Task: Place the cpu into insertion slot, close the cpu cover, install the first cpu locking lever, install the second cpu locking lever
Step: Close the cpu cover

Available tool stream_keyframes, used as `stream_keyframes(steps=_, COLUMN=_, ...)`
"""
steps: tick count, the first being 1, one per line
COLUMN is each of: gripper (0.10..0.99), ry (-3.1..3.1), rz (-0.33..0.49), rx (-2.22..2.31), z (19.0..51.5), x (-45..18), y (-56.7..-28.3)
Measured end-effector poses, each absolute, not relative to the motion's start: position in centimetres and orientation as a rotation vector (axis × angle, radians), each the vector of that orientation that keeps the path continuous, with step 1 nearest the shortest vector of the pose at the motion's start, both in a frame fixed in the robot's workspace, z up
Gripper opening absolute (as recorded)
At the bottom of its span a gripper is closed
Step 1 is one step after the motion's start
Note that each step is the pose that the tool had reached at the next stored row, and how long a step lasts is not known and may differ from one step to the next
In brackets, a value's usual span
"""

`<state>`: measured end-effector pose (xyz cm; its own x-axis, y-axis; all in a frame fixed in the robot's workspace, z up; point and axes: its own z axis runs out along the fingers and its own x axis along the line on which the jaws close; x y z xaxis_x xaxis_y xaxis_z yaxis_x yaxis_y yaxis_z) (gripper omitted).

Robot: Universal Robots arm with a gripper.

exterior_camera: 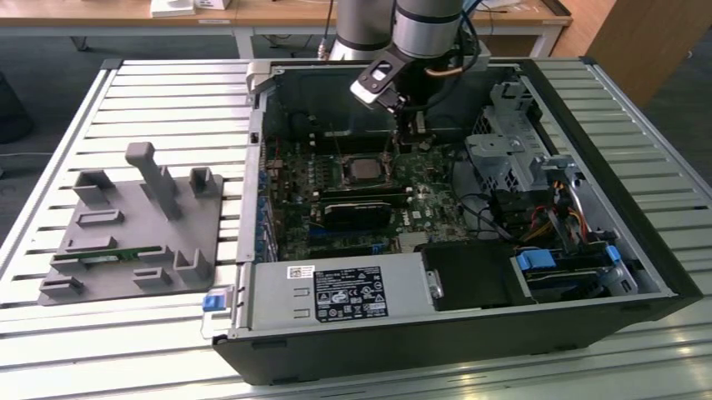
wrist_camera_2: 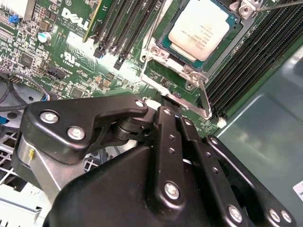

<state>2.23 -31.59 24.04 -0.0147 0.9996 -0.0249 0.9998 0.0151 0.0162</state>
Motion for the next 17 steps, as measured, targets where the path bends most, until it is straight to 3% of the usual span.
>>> stream_keyframes(steps=17, gripper=0.106, ry=2.217, rz=-0.009, rx=2.184, z=23.97, x=1.46, y=-31.59)
